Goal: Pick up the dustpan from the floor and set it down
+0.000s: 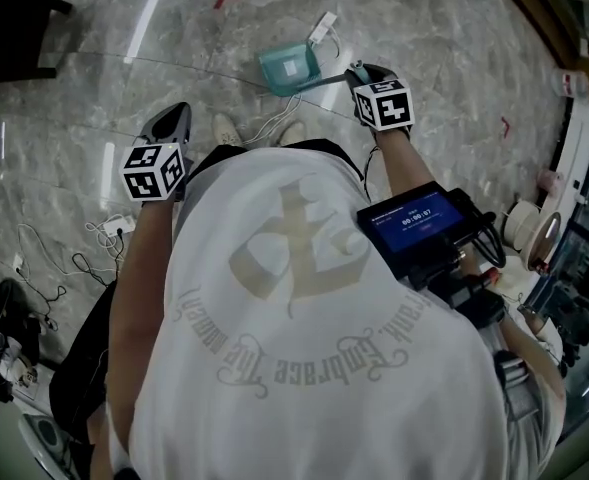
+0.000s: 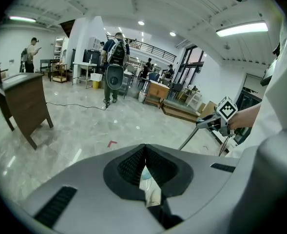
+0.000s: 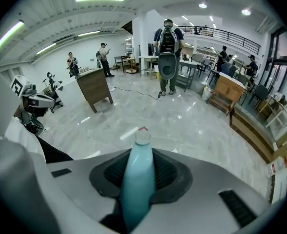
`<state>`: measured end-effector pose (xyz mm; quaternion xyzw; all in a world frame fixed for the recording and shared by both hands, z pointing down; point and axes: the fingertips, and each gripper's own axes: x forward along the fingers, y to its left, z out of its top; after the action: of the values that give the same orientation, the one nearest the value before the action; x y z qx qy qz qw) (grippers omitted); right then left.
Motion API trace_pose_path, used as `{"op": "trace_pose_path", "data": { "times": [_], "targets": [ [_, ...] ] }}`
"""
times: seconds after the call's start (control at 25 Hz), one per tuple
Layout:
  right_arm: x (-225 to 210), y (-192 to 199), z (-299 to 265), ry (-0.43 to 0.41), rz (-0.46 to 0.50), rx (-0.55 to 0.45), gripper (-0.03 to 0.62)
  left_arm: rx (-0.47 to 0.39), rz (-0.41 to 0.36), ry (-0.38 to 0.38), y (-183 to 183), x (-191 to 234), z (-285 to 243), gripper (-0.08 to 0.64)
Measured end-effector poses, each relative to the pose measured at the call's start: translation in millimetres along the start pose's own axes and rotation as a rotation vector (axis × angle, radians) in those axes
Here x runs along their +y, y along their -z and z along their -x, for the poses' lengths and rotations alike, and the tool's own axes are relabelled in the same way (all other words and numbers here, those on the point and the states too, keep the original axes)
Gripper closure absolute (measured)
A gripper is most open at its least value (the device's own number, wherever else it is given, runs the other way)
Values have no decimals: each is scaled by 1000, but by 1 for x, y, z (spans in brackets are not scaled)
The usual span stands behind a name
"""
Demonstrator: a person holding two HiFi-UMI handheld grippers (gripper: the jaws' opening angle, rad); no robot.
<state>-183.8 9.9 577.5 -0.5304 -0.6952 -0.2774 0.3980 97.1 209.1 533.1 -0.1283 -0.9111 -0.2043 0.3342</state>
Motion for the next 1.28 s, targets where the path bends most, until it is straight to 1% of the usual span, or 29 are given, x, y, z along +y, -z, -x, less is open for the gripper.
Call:
{"op": "trace_pose_path", "data": {
  "times": [0.36, 0.56, 0.92, 1.08, 1.28],
  "targets": [
    [40, -39, -6, -70, 125, -18, 485, -8, -8, 13, -1, -5, 12, 548],
    [56, -53, -5, -88, 167, -23, 485, -12, -22, 21, -6, -2, 14, 548],
    [68, -71, -1, -100, 175, -39, 485, -3, -71, 42, -17, 4, 7, 548],
    [66, -74, 1, -97, 169, -49, 485, -12, -53, 54, -23, 6, -1, 548],
    [60, -74, 1, -91, 157, -58, 485, -10, -58, 63, -29, 5, -11, 548]
  ]
}}
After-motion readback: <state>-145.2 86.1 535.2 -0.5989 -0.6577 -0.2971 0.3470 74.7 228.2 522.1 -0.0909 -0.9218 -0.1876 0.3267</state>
